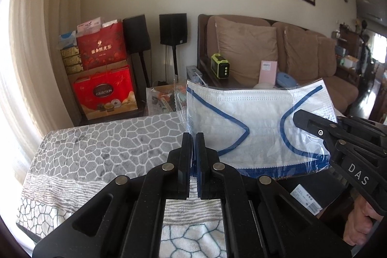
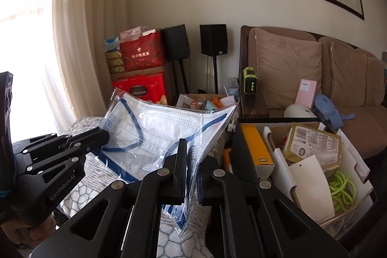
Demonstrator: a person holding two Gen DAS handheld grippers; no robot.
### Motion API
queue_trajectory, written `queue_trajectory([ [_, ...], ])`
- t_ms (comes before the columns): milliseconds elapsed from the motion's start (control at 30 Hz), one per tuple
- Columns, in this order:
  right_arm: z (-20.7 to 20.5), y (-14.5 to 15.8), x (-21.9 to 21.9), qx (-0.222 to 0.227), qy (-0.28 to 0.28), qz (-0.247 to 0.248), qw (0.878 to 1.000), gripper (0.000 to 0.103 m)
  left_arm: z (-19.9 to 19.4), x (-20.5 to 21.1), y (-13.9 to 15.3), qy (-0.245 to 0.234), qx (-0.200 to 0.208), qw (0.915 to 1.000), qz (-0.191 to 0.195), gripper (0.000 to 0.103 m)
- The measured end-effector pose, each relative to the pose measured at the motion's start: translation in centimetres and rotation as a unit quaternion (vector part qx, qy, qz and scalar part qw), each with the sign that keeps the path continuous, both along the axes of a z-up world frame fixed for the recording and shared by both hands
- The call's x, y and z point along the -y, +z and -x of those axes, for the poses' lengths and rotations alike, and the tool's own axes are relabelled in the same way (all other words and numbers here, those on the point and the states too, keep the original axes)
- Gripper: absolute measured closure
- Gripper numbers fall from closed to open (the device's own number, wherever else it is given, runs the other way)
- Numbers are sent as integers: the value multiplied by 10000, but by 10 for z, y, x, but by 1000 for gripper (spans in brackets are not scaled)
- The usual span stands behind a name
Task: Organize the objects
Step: 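Lift and carry the bagged mask with both tools over the box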
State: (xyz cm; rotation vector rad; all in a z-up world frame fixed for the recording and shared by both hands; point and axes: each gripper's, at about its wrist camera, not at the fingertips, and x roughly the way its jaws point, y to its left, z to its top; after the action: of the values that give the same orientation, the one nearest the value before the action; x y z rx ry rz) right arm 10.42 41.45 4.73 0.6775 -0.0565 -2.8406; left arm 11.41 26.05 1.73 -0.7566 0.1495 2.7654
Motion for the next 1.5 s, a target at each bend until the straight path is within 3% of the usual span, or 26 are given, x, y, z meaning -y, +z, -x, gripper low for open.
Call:
queue_trajectory([
  [1500,2,16,-85,34,-772,273,9966,96,15,-83,16,-673,-23,9977,-29,100],
])
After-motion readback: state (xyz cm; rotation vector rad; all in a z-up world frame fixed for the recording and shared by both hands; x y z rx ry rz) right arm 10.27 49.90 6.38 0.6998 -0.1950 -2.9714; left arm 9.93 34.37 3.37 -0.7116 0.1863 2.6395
